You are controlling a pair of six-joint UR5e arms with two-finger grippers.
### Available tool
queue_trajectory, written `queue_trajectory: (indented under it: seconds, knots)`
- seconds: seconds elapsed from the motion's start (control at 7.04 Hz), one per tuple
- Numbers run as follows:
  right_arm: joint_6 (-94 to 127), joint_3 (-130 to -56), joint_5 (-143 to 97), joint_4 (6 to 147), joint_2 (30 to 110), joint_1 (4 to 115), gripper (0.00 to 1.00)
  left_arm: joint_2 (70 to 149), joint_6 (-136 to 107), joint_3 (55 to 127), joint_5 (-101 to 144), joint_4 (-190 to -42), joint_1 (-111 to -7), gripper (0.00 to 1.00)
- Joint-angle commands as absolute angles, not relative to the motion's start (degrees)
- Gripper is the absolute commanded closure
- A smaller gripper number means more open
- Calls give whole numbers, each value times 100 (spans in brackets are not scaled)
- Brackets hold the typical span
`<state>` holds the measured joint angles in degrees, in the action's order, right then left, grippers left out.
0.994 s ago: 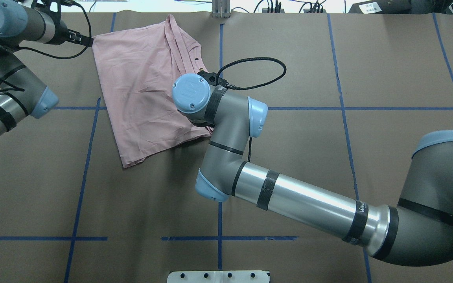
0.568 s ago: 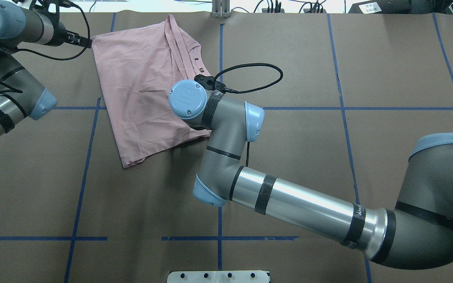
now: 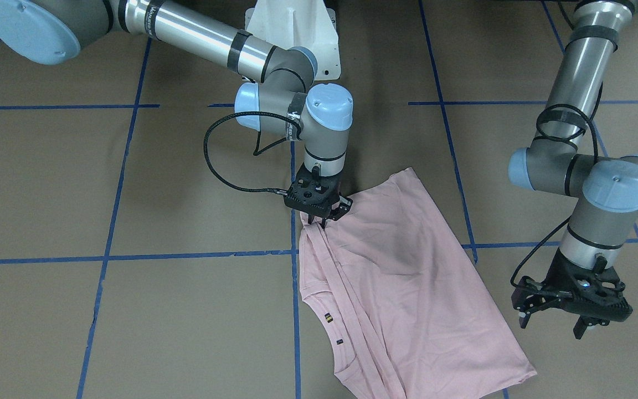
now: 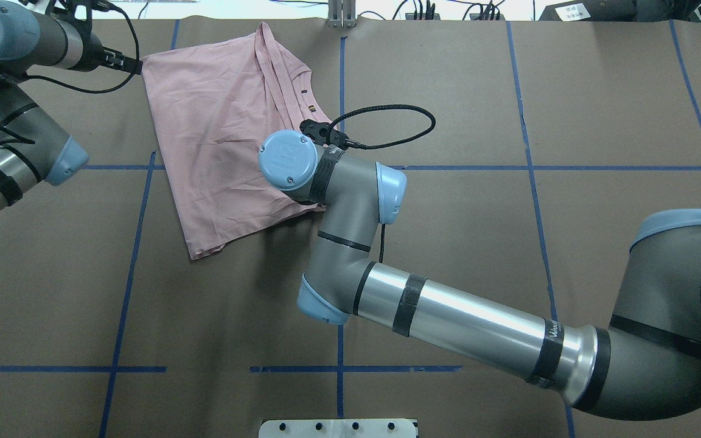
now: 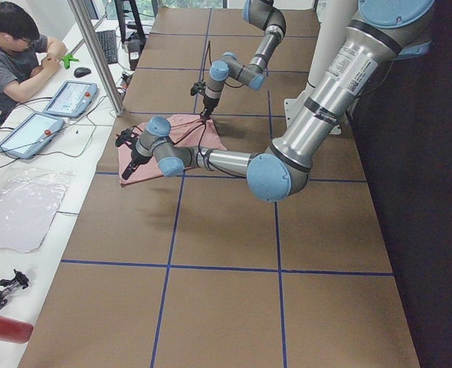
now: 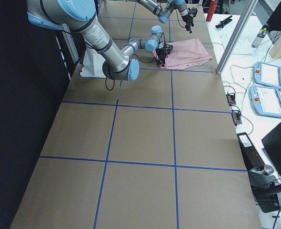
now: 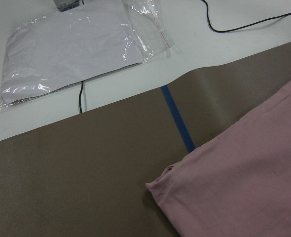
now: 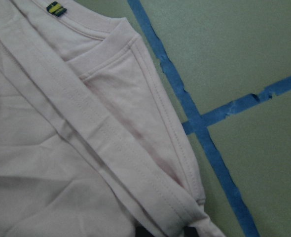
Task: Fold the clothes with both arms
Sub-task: 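Drag the shirt's folded edge toward the robot with the right gripper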
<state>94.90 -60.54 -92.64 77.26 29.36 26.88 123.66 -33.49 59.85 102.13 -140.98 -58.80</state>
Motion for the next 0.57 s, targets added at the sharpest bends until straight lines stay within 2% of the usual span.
queue_trajectory:
  seconds: [0.0, 0.14, 0.28, 0.43]
  knots:
    - [9483, -6047, -9264, 7743, 2944, 2681, 66, 12366, -3349, 5985, 10213, -14098, -5880, 0]
    - [9483, -6038, -9264, 7743, 2944, 2681, 88, 12366, -3349, 5985, 10213, -14098, -5880, 0]
    - [9414, -6047, -9264, 7752, 2953, 2689, 100, 12366, -3349, 5994, 10213, -14098, -5871, 0]
    - [9387, -6073, -9264, 7743, 2953, 2707, 100, 12366, -3349, 5994, 10213, -14098, -5871, 0]
